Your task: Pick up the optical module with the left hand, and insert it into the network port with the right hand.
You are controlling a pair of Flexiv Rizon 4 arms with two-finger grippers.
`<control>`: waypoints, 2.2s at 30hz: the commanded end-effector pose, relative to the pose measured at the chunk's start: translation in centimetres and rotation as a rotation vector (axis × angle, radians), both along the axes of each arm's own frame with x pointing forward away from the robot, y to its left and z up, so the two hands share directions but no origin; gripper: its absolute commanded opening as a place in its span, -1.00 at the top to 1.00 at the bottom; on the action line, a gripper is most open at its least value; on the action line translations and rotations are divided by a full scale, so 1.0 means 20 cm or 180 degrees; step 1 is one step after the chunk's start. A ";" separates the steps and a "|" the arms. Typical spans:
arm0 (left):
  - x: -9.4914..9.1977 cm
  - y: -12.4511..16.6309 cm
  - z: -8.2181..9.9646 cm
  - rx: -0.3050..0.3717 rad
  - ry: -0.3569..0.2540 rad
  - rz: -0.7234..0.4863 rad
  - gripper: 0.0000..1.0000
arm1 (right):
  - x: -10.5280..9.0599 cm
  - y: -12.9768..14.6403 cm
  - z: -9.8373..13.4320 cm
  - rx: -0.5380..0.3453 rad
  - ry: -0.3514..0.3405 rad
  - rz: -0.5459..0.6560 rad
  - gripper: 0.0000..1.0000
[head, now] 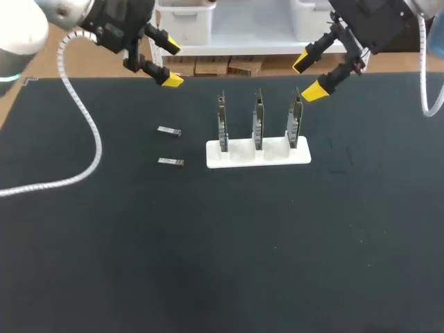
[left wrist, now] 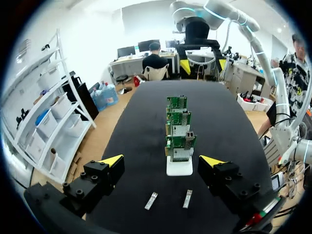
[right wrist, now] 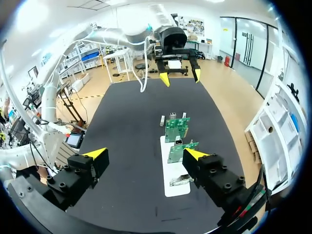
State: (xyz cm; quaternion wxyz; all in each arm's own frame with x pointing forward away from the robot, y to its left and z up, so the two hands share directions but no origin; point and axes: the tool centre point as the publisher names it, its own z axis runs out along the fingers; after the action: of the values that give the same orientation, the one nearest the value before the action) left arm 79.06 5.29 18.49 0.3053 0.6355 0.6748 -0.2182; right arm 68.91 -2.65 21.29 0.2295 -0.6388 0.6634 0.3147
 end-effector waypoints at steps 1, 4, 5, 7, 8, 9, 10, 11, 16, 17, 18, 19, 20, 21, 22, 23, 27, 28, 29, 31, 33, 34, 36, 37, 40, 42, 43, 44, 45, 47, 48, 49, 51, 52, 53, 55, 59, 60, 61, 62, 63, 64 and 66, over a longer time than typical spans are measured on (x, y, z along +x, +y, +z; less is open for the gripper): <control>-0.04 0.08 0.09 0.0357 0.0008 0.0083 -1.00 | -0.01 0.00 0.00 0.0003 -0.0011 -0.0011 -1.00; -0.09 0.14 0.09 0.0550 0.0003 0.0027 -1.00 | -0.01 0.00 0.00 0.0003 -0.0011 -0.0011 -1.00; -0.10 0.15 0.08 0.0586 0.0003 0.0007 -1.00 | -0.01 0.00 0.00 0.0003 -0.0011 -0.0011 -1.00; -0.12 0.17 0.06 0.0671 0.0056 -0.0025 -1.00 | -0.01 0.00 0.00 0.0003 -0.0011 -0.0011 -1.00; -0.14 0.18 0.04 0.0697 0.0071 -0.0049 -1.00 | -0.01 0.00 0.00 0.0003 -0.0011 -0.0011 -1.00; -0.16 0.19 0.03 0.0709 0.0106 -0.0079 -1.00 | -0.01 0.00 0.00 0.0003 -0.0011 -0.0011 -1.00; -0.17 0.20 0.01 0.0696 0.0153 -0.0085 -1.00 | -0.01 0.00 0.00 0.0003 -0.0011 -0.0011 -1.00; -0.19 0.20 0.00 0.0716 0.0157 -0.0125 -1.00 | -0.01 0.00 0.00 0.0003 -0.0011 -0.0011 -1.00; -0.28 0.21 -0.06 0.0926 0.0108 -0.0098 -1.00 | -0.01 0.00 0.00 0.0003 -0.0011 -0.0011 -1.00; -0.29 0.22 -0.08 0.0950 0.0140 -0.0054 -1.00 | -0.01 0.00 0.00 0.0003 -0.0011 -0.0011 -1.00; -0.29 0.24 -0.09 0.0994 0.0143 -0.0018 -1.00 | -0.01 0.00 0.00 0.0003 -0.0011 -0.0011 -1.00; -0.30 0.25 -0.10 0.1008 0.0154 -0.0007 -1.00 | -0.01 0.00 0.00 0.0003 -0.0011 -0.0011 -1.00; -0.32 0.27 -0.12 0.1032 0.0200 0.0010 -1.00 | -0.01 0.00 0.00 0.0003 -0.0011 -0.0011 -1.00; -0.33 0.28 -0.13 0.1032 0.0225 0.0030 -1.00 | -0.01 0.00 0.00 0.0003 -0.0011 -0.0011 -1.00; -0.34 0.29 -0.13 0.0988 0.0255 0.0042 -1.00 | -0.01 0.00 0.00 0.0003 -0.0011 -0.0011 -1.00; -0.36 0.31 -0.14 0.0925 0.0328 0.0078 -1.00 | -0.01 0.00 0.00 0.0003 -0.0011 -0.0011 -1.00; -0.36 0.32 -0.14 0.0889 0.0373 0.0125 -1.00 | -0.01 0.00 0.00 0.0003 -0.0011 -0.0011 -1.00; -0.36 0.32 -0.14 0.0889 0.0373 0.0125 -1.00 | -0.01 0.00 0.00 0.0003 -0.0011 -0.0011 -1.00; -0.36 0.32 -0.14 0.0889 0.0373 0.0125 -1.00 | -0.01 0.00 0.00 0.0003 -0.0011 -0.0011 -1.00; -0.36 0.32 -0.14 0.0889 0.0373 0.0125 -1.00 | -0.01 0.00 0.00 0.0003 -0.0011 -0.0011 -1.00; -0.36 0.32 -0.14 0.0889 0.0373 0.0125 -1.00 | -0.01 0.00 0.00 0.0003 -0.0011 -0.0011 -1.00; -0.36 0.32 -0.14 0.0889 0.0373 0.0125 -1.00 | -0.01 0.00 0.00 0.0003 -0.0011 -0.0011 -1.00; -0.36 0.32 -0.14 0.0889 0.0373 0.0125 -1.00 | -0.01 0.00 0.00 0.0003 -0.0011 -0.0011 -1.00; -0.36 0.32 -0.14 0.0889 0.0373 0.0125 -1.00 | -0.01 0.00 0.00 0.0003 -0.0011 -0.0011 -1.00; -0.36 0.32 -0.14 0.0889 0.0373 0.0125 -1.00 | -0.01 0.00 0.00 0.0003 -0.0011 -0.0011 -1.00; -0.36 0.32 -0.14 0.0889 0.0373 0.0125 -1.00 | -0.01 0.00 0.00 0.0003 -0.0011 -0.0011 -1.00; -0.36 0.32 -0.14 0.0889 0.0373 0.0125 -1.00 | -0.01 0.00 0.00 0.0003 -0.0011 -0.0011 -1.00; -0.36 0.32 -0.14 0.0889 0.0373 0.0125 -1.00 | -0.01 0.00 0.00 0.0003 -0.0011 -0.0011 -1.00; -0.36 0.32 -0.14 0.0889 0.0373 0.0125 -1.00 | -0.01 0.00 0.00 0.0003 -0.0011 -0.0011 -1.00; -0.36 0.32 -0.14 0.0889 0.0373 0.0125 -1.00 | -0.01 0.00 0.00 0.0003 -0.0011 -0.0011 -1.00; -0.38 0.30 -0.15 0.0994 0.0337 0.0059 -1.00 | -0.01 0.00 0.00 0.0003 -0.0011 -0.0011 -1.00; -0.40 0.29 -0.17 0.1079 0.0306 0.0032 -1.00 | -0.01 0.00 0.00 0.0003 -0.0011 -0.0011 -1.00; -0.42 0.31 -0.19 0.1102 0.0297 0.0116 -1.00 | -0.01 0.00 0.00 0.0003 -0.0011 -0.0011 -1.00; -0.43 0.33 -0.19 0.1044 0.0311 0.0187 -1.00 | -0.01 0.00 0.00 0.0003 -0.0011 -0.0011 -1.00; -0.45 0.34 -0.20 0.0946 0.0319 0.0223 -1.00 | -0.01 0.00 0.00 0.0003 -0.0011 -0.0011 -1.00; -0.47 0.37 -0.21 0.0861 0.0322 0.0295 -1.00 | -0.01 0.00 0.00 0.0003 -0.0011 -0.0011 -1.00; -0.53 0.40 -0.24 0.0965 0.0350 0.0261 -1.00 | -0.01 0.00 0.00 0.0003 -0.0011 -0.0011 -1.00; -0.56 0.40 -0.26 0.1051 0.0333 0.0229 -1.00 | -0.01 0.00 0.00 0.0003 -0.0011 -0.0011 -1.00; -0.59 0.39 -0.28 0.1196 0.0297 0.0155 -1.00 | -0.01 0.00 0.00 0.0003 -0.0011 -0.0011 -1.00; -0.62 0.39 -0.30 0.1310 0.0280 0.0104 -1.00 | -0.01 0.00 0.00 0.0003 -0.0011 -0.0011 -1.00; -0.64 0.39 -0.32 0.1413 0.0264 0.0072 -1.00 | -0.01 0.00 0.00 0.0003 -0.0011 -0.0011 -1.00; -0.66 0.39 -0.34 0.1521 0.0231 0.0012 -1.00 | -0.01 0.00 0.00 0.0003 -0.0011 -0.0011 -1.00; -0.67 0.41 -0.35 0.1604 0.0245 0.0025 -1.00 | -0.01 0.00 0.00 0.0003 -0.0011 -0.0011 -1.00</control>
State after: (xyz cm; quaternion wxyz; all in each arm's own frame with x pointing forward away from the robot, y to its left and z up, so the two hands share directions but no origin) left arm 66.31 13.98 11.21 0.1264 0.6801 0.7157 -0.0964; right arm 68.90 -2.65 21.29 0.2296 -0.6388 0.6635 0.3147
